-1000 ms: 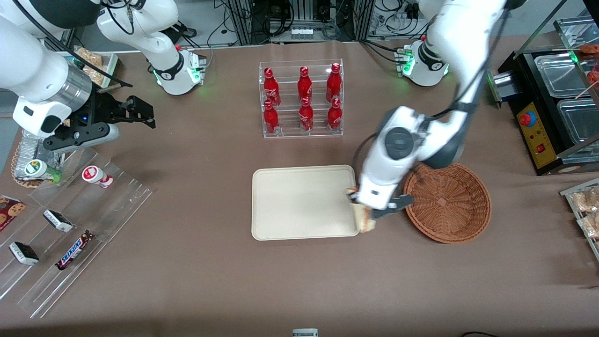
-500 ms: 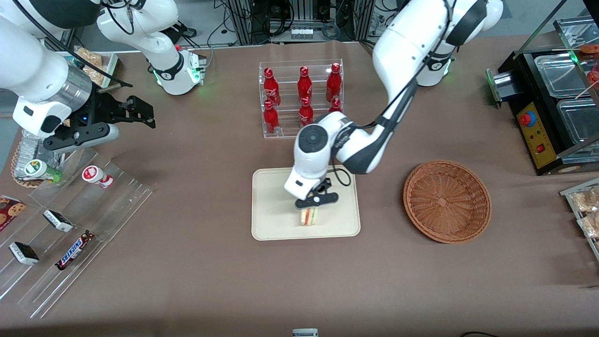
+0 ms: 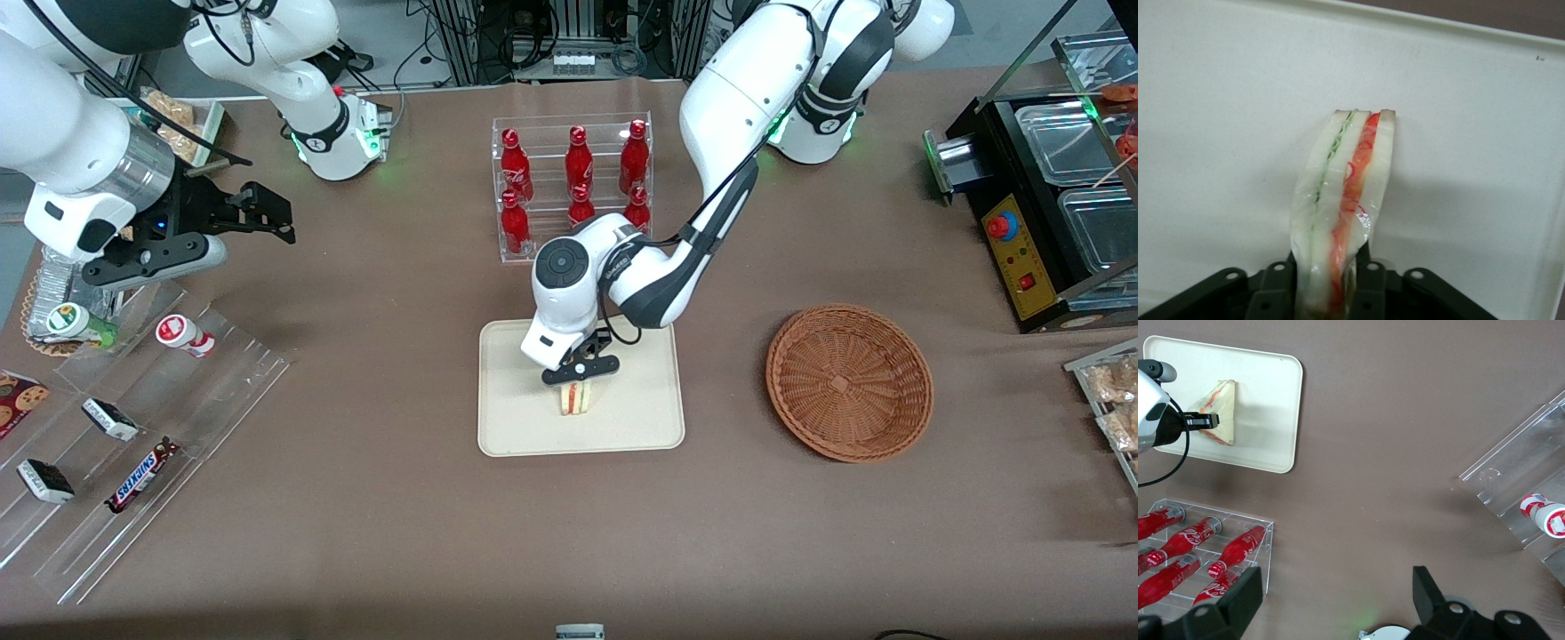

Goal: Place sandwich from basket to tray

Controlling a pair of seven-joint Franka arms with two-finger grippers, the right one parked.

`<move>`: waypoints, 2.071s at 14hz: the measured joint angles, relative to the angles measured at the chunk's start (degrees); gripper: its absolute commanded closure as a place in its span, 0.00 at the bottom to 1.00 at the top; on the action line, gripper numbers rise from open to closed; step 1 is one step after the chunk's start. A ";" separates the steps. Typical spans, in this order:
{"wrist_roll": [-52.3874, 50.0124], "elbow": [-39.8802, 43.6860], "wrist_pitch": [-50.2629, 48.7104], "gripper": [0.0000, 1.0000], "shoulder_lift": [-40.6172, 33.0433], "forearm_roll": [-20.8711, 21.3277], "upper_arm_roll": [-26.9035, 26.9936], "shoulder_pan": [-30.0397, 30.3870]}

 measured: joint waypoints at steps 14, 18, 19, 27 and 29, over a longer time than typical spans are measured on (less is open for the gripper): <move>23.25 0.90 -27.06 0.00 -23.63 -4.48 1.32 14.07; 34.39 -5.54 -31.03 0.00 -30.44 -4.88 1.43 25.82; 38.14 -6.87 -32.20 0.00 -32.11 -5.24 1.45 28.32; 53.56 -15.46 -40.85 0.00 -47.10 -6.04 2.38 37.55; 54.11 -17.31 -41.24 0.00 -50.67 -6.49 3.41 37.53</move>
